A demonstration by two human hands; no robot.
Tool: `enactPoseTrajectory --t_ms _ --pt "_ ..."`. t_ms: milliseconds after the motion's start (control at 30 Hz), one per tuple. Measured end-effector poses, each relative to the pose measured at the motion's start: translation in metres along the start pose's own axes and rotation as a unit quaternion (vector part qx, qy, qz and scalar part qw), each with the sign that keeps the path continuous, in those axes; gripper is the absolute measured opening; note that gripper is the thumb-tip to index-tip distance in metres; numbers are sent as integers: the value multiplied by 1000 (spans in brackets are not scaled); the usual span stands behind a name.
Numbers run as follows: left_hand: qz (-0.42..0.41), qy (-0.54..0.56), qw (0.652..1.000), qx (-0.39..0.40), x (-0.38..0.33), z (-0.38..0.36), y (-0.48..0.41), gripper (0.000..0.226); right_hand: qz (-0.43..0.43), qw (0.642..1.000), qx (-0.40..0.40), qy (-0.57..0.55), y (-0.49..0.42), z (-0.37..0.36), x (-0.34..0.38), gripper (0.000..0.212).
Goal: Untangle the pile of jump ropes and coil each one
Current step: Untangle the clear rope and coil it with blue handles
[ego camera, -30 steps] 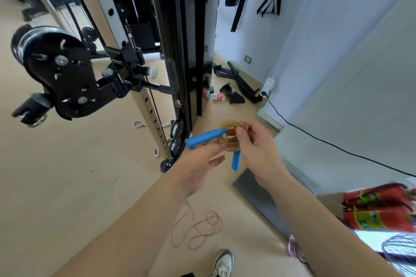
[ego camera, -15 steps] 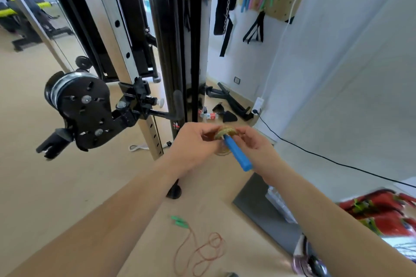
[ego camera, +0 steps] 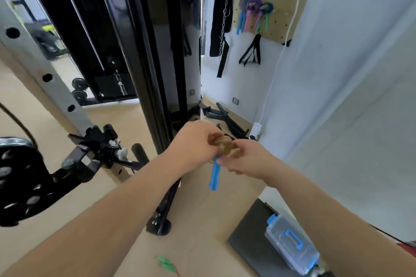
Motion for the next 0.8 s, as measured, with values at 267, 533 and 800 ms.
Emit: enactPoseTrajectory --t_ms 267,533,800 --pt "26 56 998 -26 -17 -20 -118 19 -29 995 -3 -91 -73 74 -41 17" --pt "98 154 983 6 22 -22 -283 27 -68 997 -26 -5 -185 138 -97 15" --pt "73 142 982 99 37 5 -512 22 -42 986 -104 -126 -375 256 -71 64"
Point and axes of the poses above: each hand's wrist, its own y-axis away from the middle knuckle, its own z-axis out of the back of the hand, x = y × z, the point moved 4 cm from there along -y, towards the middle knuckle, and after that the axes turned 15 degrees about y, right-handed, at the moved point
